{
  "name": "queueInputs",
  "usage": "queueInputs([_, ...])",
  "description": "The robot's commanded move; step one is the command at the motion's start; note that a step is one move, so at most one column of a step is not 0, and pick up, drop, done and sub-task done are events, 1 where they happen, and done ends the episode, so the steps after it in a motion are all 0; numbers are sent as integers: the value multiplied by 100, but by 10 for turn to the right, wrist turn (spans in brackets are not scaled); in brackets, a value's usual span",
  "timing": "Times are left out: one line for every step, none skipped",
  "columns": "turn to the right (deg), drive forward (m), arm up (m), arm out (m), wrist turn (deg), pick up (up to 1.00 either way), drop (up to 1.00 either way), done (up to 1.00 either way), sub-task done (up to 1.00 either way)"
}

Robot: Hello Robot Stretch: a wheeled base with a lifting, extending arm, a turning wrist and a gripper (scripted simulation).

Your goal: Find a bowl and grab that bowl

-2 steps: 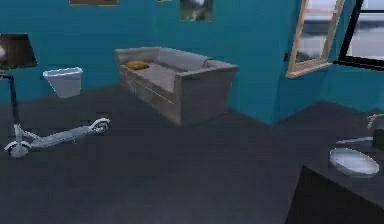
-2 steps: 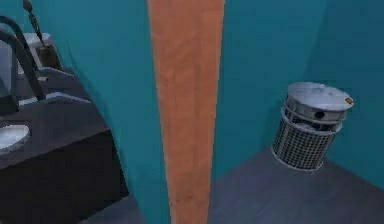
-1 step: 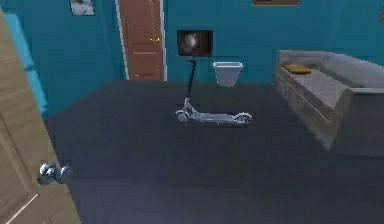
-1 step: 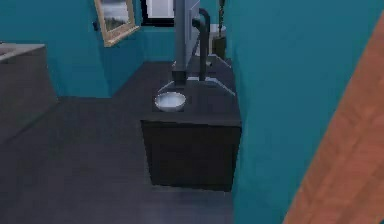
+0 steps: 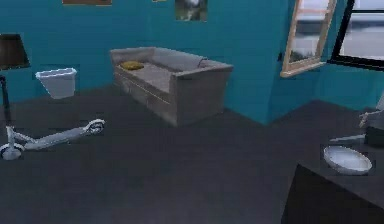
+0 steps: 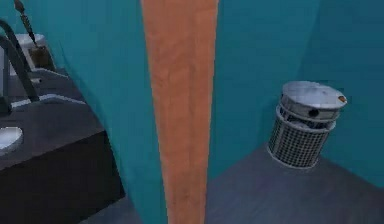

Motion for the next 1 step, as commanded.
queueInputs([450,0,0,0,0,0,0,0,0])
